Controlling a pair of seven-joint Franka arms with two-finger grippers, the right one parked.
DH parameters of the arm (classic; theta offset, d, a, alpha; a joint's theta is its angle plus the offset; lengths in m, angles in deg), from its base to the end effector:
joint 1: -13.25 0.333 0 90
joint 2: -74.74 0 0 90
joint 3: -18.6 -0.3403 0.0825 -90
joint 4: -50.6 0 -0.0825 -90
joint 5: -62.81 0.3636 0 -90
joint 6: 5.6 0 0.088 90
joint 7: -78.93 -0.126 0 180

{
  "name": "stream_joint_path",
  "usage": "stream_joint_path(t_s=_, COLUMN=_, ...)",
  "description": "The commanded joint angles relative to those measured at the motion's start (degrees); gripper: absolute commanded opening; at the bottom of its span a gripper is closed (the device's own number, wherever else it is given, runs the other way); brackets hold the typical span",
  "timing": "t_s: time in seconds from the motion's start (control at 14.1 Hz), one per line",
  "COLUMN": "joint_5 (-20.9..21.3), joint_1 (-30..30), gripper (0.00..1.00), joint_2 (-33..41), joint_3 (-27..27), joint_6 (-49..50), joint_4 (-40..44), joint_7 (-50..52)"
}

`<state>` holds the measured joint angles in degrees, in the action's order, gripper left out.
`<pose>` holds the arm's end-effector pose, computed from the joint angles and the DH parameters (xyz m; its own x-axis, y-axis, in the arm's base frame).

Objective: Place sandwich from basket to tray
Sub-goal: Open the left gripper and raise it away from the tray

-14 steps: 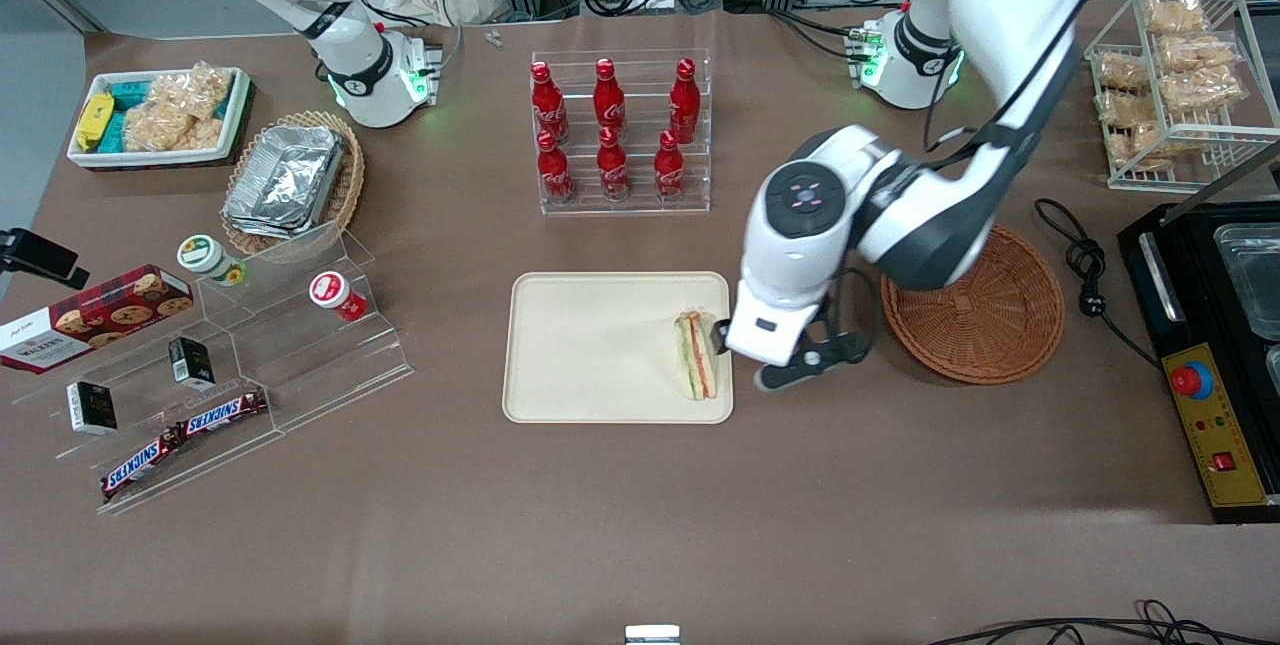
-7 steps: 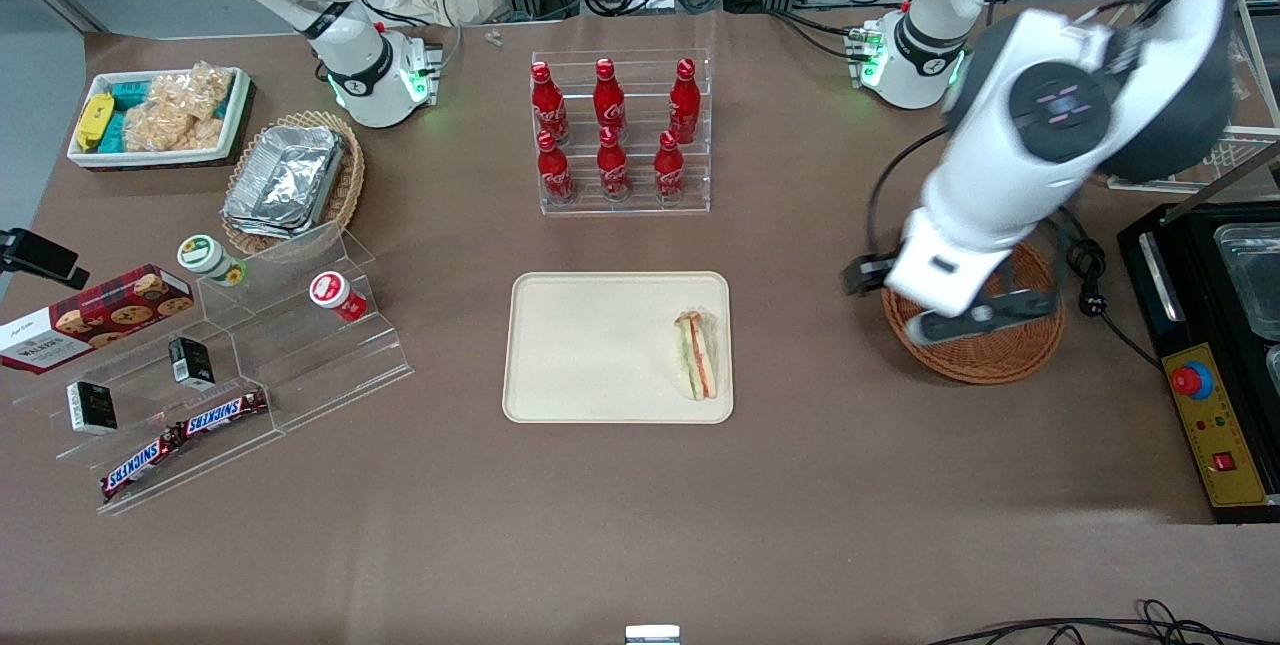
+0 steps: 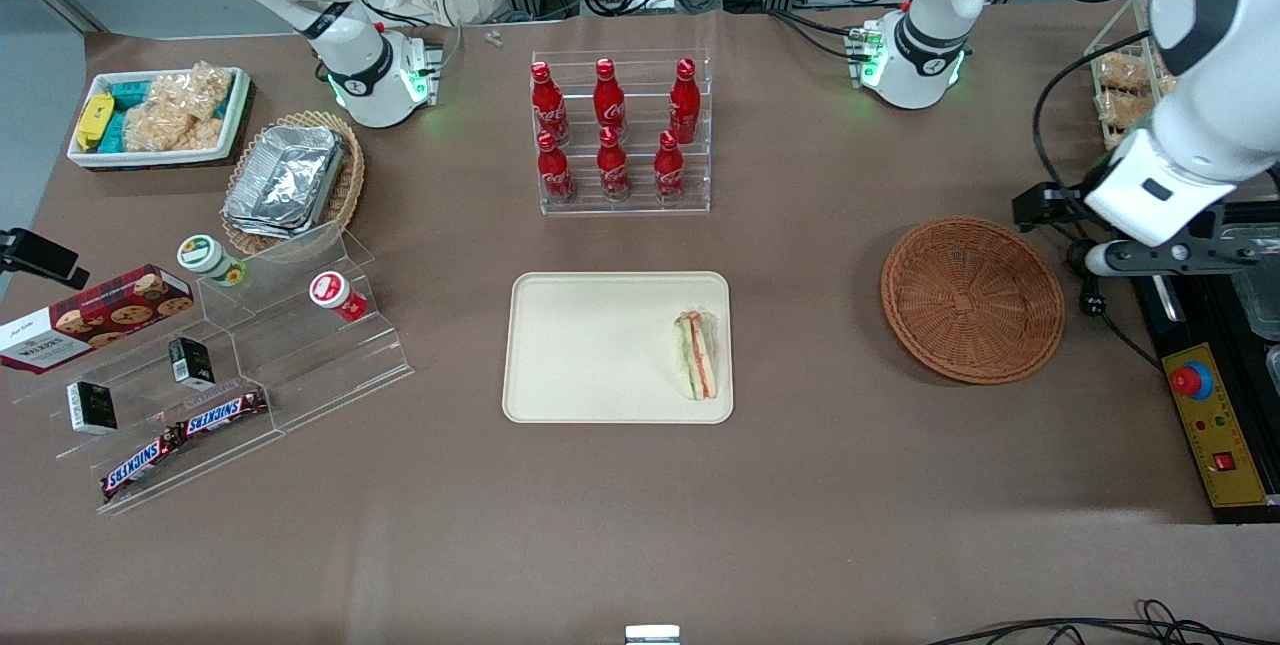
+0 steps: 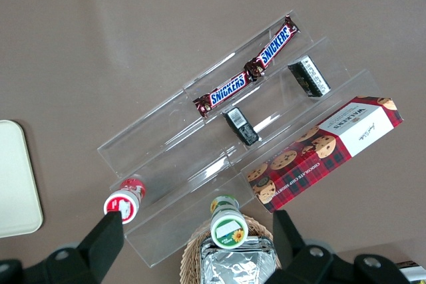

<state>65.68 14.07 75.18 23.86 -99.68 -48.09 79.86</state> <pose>0.5291 -0.0352 0.5715 0.9953 -0.0645 -0.0720 -0.0683 -0.9963 -0.0514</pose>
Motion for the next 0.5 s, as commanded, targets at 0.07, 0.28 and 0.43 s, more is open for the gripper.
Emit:
stream_joint_path(t_s=0.07, joint_5=-0.23, joint_1=0.05, gripper=1.0, joint_2=-0.62, joint_3=-3.93, joint_6=1.35, joint_4=1.57, joint_7=-9.89)
stream_joint_path(t_s=0.28, joint_5=-0.06, joint_1=0.05, gripper=1.0, joint_2=-1.5, joint_3=-4.2, joint_6=1.53, joint_4=2.54, joint_7=-10.87)
stream_joint_path(t_s=0.43, joint_5=-0.85, joint_1=-0.04, gripper=1.0, joint_2=-1.59, joint_3=-4.03, joint_6=1.88, joint_4=2.63, joint_7=-10.43)
